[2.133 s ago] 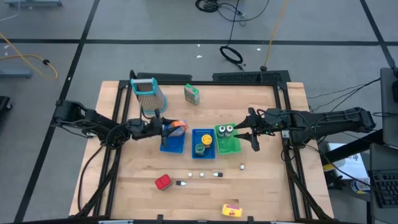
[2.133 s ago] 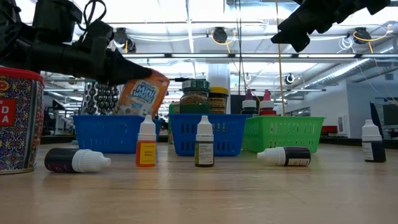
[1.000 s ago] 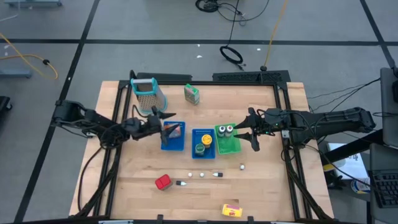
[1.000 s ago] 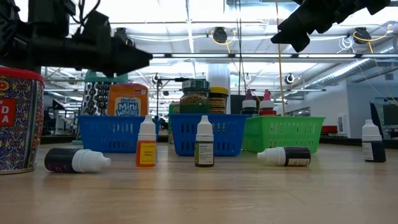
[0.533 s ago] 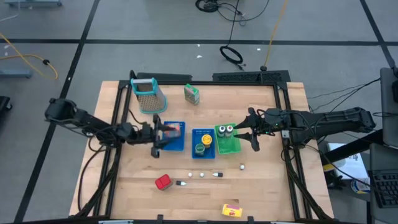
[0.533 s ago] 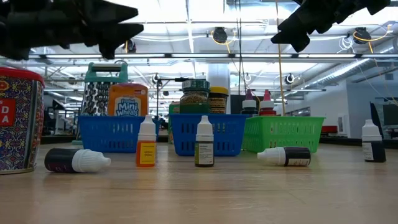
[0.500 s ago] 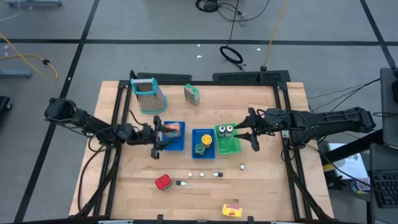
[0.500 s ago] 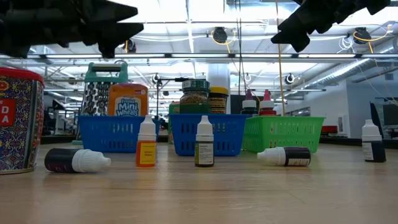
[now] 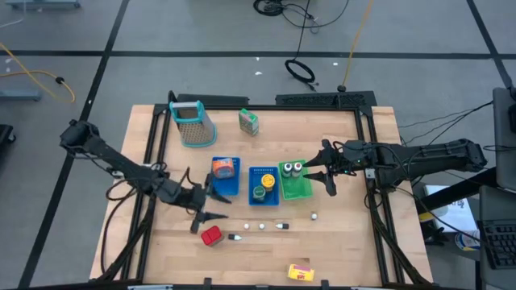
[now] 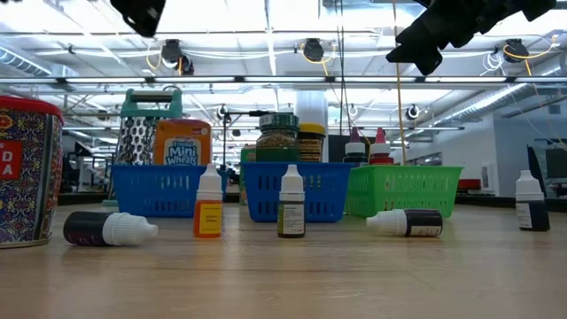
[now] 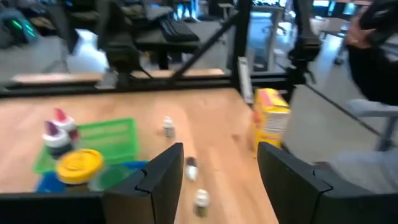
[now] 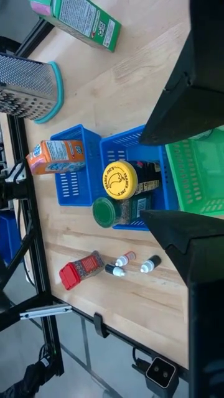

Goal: Pick & Place Kitchen Items
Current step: Put the red spice can into the right blue bin

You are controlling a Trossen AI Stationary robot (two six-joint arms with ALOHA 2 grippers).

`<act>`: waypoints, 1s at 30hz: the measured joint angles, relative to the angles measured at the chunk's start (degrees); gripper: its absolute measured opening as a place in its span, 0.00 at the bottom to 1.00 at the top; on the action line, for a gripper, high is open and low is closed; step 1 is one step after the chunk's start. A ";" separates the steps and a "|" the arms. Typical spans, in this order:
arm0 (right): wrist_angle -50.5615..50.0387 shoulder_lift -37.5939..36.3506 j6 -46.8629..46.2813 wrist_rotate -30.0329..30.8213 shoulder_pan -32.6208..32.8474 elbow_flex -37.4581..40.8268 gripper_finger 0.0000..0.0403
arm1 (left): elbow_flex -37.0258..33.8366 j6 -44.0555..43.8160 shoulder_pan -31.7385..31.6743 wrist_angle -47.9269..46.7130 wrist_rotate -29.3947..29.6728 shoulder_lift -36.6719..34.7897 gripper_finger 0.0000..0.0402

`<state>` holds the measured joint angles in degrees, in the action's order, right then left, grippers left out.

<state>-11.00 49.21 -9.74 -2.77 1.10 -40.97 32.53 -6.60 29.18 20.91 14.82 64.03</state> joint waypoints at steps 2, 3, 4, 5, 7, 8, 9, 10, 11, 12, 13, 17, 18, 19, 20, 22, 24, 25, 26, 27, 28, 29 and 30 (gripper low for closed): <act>0.00 0.00 0.11 -0.01 0.00 0.00 0.42 | 1.16 -2.62 2.09 -2.22 0.41 0.00 0.51; 0.00 0.00 0.13 -0.01 0.01 0.00 0.42 | 1.54 -3.93 3.19 -2.93 1.05 0.01 0.51; 0.00 0.00 0.19 -0.02 0.02 0.00 0.42 | 1.80 -5.71 4.29 -3.16 1.86 0.02 0.51; 0.00 0.00 0.23 -0.02 0.00 0.00 0.42 | 1.88 -7.78 5.17 -3.15 2.30 0.00 0.51; 0.00 0.00 0.29 -0.02 0.01 0.00 0.42 | 1.88 -12.23 6.63 -3.20 3.95 0.02 0.51; 0.00 0.00 0.33 -0.05 0.00 0.00 0.42 | 1.87 -14.44 7.45 -3.31 4.65 0.04 0.51; 0.00 0.00 0.33 -0.14 0.01 0.00 0.42 | 1.86 -16.66 8.22 -3.42 5.03 0.04 0.52; 0.00 0.00 0.34 -0.19 0.01 0.00 0.42 | 1.86 -18.72 9.12 -3.41 5.18 0.04 0.53; 0.00 0.00 0.33 -0.19 0.02 0.00 0.42 | 1.86 -20.40 10.08 -3.42 5.26 0.07 0.53; 0.00 0.00 0.35 -0.19 0.00 0.00 0.42 | 1.86 -21.81 11.04 -3.38 5.57 0.25 0.54; 0.00 0.00 0.35 -0.19 0.00 0.00 0.42 | 1.86 -23.04 11.91 -3.33 6.29 0.59 0.55; 0.00 0.00 0.04 -0.21 0.00 0.00 0.42 | 1.92 -27.35 15.30 -2.72 10.65 2.01 0.57; 0.00 0.00 -0.01 -0.21 0.01 0.00 0.42 | 2.20 -28.47 15.91 -2.77 11.40 2.56 0.57; 0.00 0.00 -0.02 -0.21 0.02 0.00 0.42 | 2.51 -29.43 16.58 -2.84 11.85 3.11 0.57; 0.00 0.00 -0.02 -0.21 0.02 0.00 0.42 | 2.81 -30.14 17.28 -2.91 12.13 3.59 0.57; 0.00 0.00 -0.54 -0.21 0.00 0.00 0.42 | 3.93 -30.92 18.38 -2.74 12.96 4.72 0.57; 0.00 -0.01 -1.47 -0.21 0.01 0.00 0.42 | 4.93 -31.13 19.70 -3.22 15.02 5.85 0.57; 0.00 -0.02 -1.63 -0.21 0.01 0.00 0.42 | 5.47 -31.32 20.39 -4.03 16.54 6.47 0.57; 0.00 -0.02 -1.73 -0.21 0.02 0.00 0.42 | 6.28 -31.85 20.93 -4.96 17.78 7.23 0.57; -0.01 0.00 -1.74 -0.21 0.02 0.00 0.42 | 7.34 -32.68 21.31 -5.98 18.52 8.06 0.57; -0.02 0.00 -1.77 -0.21 0.02 0.00 0.42 | 8.46 -33.65 21.55 -6.91 18.78 8.91 0.57; 0.00 -0.02 -1.77 -0.22 0.02 0.00 0.42 | 9.75 -34.46 21.72 -8.01 18.91 9.84 0.57; 0.00 -0.02 -1.77 -0.22 0.01 0.00 0.42 | 11.19 -35.12 21.93 -9.46 19.08 10.83 0.57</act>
<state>-11.00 49.19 -11.51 -2.98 1.12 -40.97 43.72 -41.73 51.11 11.45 33.91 74.86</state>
